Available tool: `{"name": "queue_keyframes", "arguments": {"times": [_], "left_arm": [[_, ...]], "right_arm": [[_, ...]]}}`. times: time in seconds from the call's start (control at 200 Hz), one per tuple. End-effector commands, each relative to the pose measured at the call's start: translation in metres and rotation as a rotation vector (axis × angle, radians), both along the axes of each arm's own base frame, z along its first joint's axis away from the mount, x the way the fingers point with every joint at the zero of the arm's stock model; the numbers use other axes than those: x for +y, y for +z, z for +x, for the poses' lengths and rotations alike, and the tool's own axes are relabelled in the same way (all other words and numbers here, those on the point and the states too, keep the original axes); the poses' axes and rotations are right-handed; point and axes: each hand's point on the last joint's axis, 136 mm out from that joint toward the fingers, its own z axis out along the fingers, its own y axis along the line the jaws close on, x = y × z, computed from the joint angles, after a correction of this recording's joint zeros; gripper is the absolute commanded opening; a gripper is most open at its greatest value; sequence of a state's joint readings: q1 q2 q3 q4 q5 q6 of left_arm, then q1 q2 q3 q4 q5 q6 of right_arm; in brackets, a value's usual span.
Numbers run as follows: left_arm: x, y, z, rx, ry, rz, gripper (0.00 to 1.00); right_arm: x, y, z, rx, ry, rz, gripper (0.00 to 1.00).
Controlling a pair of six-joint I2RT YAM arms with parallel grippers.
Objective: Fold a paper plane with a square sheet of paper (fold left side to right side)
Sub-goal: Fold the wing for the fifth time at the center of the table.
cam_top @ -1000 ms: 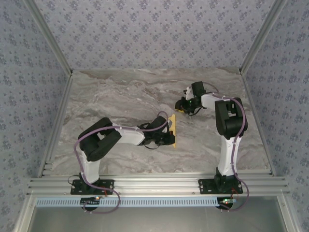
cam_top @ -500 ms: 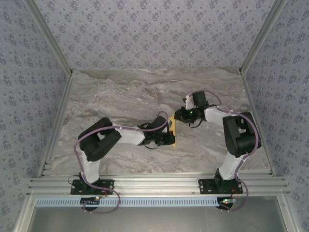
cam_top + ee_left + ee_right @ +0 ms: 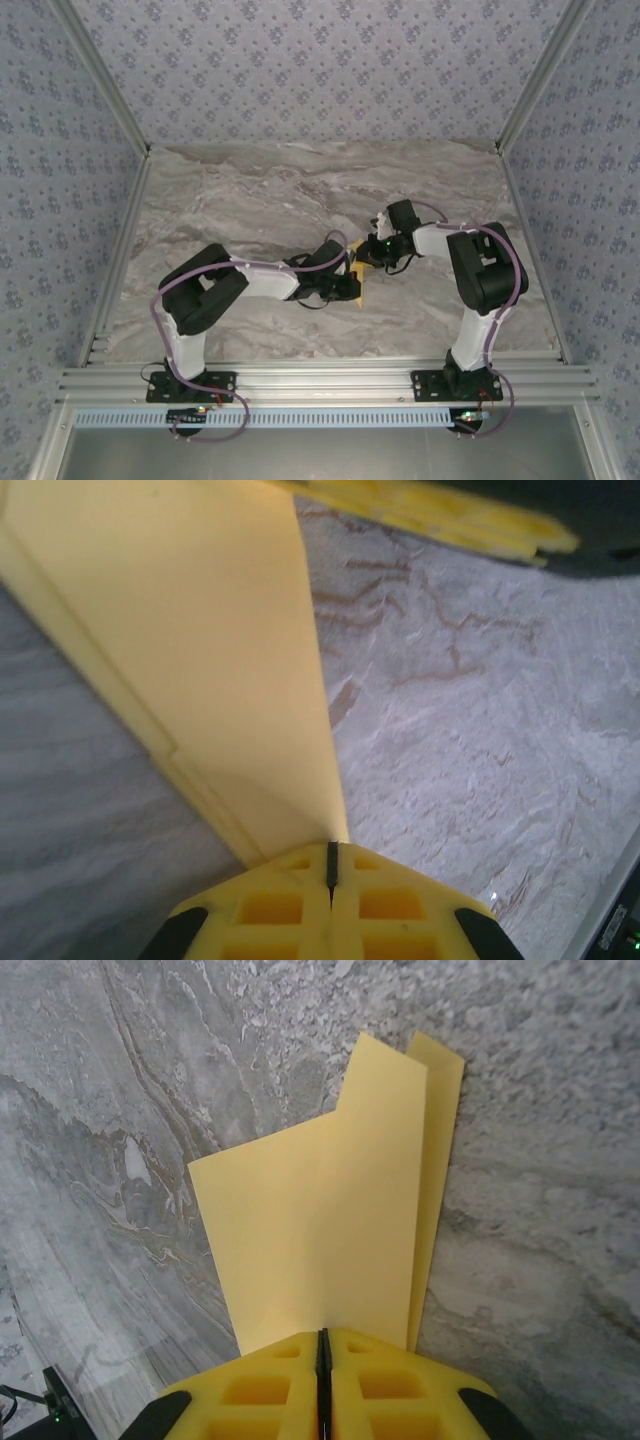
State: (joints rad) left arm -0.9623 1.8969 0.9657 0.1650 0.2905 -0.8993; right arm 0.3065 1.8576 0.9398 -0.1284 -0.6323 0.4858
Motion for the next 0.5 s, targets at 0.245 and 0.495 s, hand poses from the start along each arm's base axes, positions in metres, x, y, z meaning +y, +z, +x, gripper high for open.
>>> {"name": "queue_keyframes", "arguments": {"times": [0.245,0.495], "left_arm": [[0.005,0.043,-0.021,-0.003,-0.065,-0.062,0.04],[-0.014,0.058,-0.018,0.001,-0.082,-0.141,0.05]], "right_arm": [[-0.019,-0.038,-0.015,0.085,-0.016,-0.137,0.08],[-0.02,-0.04,-0.016,0.088,-0.012,-0.143,0.08]]}}
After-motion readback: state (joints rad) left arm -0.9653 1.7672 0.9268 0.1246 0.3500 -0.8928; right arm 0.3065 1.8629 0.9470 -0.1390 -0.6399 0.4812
